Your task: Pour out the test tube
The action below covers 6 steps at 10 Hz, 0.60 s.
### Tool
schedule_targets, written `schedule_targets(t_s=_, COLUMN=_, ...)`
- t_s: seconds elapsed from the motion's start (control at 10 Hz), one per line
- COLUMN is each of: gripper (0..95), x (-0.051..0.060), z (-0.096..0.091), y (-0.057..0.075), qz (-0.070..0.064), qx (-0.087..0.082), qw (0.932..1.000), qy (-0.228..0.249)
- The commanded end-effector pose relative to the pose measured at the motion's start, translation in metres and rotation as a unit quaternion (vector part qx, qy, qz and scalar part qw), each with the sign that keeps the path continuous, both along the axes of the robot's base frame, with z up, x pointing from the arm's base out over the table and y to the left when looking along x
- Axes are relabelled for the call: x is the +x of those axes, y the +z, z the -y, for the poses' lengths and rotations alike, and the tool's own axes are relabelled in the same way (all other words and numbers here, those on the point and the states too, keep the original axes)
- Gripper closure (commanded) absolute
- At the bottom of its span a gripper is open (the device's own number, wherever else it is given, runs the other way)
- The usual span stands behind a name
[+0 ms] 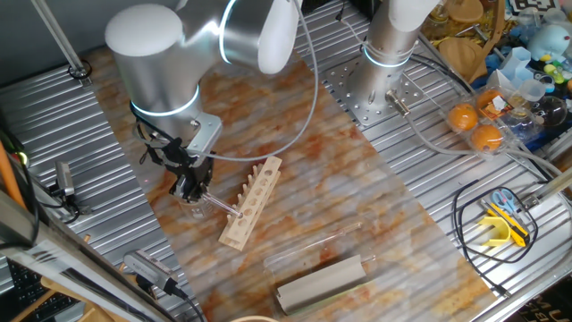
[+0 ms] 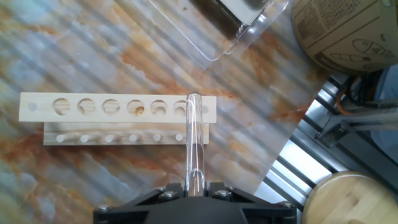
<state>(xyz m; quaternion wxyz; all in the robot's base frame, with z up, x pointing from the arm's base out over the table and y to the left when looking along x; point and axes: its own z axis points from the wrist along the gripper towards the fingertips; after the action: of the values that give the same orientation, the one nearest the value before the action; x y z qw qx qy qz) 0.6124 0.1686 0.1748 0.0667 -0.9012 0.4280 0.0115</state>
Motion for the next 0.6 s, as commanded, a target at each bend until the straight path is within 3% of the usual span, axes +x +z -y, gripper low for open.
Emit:
schedule_targets(t_s=0.1, gripper=95.0, x=-0.0008, z=0.0003, y=-0.0007, qz=-0.001, qx=0.004, qw=1.0000, qy=0.000)
schedule_targets(t_s=0.6, gripper=95.0, x=-0.0001, z=0.0017, y=-0.0045, qz=-0.003, qx=0.025, qw=0.9997, qy=-0.005)
